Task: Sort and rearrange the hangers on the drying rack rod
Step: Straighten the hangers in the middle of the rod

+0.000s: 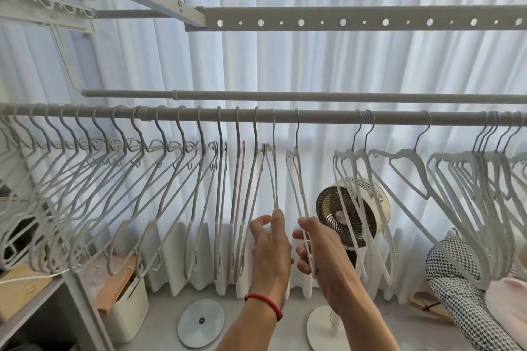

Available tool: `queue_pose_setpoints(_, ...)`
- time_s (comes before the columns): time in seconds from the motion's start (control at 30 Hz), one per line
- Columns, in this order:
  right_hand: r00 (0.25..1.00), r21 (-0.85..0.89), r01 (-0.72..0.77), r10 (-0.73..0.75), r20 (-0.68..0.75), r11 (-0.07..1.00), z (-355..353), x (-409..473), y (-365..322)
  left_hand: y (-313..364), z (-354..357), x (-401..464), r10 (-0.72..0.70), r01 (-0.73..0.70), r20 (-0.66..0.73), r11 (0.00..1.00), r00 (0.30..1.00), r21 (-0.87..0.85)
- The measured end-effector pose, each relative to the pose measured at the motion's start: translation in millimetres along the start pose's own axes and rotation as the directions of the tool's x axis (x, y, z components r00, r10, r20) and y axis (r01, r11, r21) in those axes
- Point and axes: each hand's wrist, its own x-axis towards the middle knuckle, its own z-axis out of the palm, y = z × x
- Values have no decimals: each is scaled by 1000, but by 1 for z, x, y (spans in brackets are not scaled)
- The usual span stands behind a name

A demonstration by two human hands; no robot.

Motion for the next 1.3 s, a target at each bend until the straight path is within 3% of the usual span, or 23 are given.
queue_pose_setpoints(0.6, 1000, 20, -7, 6, 19, 1000, 1, 1, 1, 3, -4, 4, -14, 14, -34, 1000, 999, -6)
queue_pose_setpoints(1.3, 999, -7, -41, 41, 33, 999, 3, -4, 0, 16, -14, -10, -24, 22, 48, 998, 999, 58)
